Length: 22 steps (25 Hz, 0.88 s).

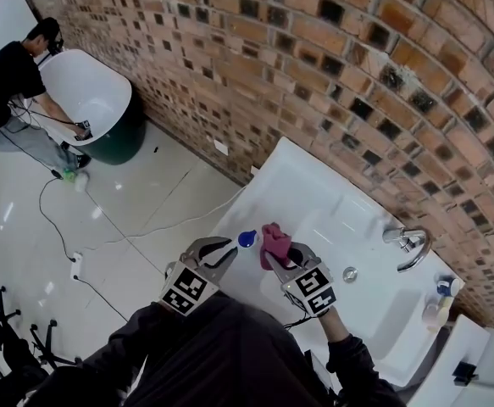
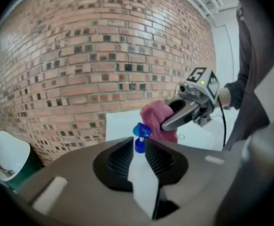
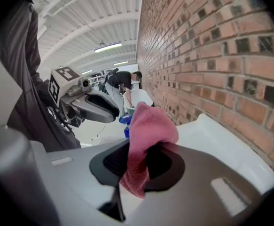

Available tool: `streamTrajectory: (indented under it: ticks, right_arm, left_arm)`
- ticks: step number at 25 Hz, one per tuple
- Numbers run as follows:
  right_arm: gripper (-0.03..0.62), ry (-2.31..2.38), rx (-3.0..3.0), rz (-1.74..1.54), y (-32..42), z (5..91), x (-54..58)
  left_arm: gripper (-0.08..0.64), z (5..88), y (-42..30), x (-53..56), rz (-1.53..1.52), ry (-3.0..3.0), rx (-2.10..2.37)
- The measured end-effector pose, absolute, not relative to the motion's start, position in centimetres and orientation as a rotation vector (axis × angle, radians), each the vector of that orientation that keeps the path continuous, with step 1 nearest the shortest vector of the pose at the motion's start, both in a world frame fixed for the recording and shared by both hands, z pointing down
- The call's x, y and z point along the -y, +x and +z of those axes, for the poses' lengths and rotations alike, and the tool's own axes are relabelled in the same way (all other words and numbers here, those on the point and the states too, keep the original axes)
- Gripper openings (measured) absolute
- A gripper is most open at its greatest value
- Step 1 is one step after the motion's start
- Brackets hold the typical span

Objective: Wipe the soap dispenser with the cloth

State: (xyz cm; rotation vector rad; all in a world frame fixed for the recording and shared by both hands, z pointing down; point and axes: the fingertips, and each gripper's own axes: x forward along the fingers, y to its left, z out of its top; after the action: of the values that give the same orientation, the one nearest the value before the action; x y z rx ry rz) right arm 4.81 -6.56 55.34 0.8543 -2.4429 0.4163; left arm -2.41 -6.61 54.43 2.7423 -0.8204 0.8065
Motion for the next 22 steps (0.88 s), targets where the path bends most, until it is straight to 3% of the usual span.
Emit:
streamTrajectory:
  ticks: [6, 22]
  right_arm:
    - [0.073, 0.993, 2.553, 0.369, 4.2, 50.8, 3.9]
    - [0.07, 0.997, 2.583, 0.323, 2.6, 49.3, 2.9]
  left_arm:
    - [0.002, 51.4, -3.6, 6.3, 0.652, 2.718, 0.94]
    - [0.0, 50.7, -3.1, 5.0, 0.596, 2.722, 0.892]
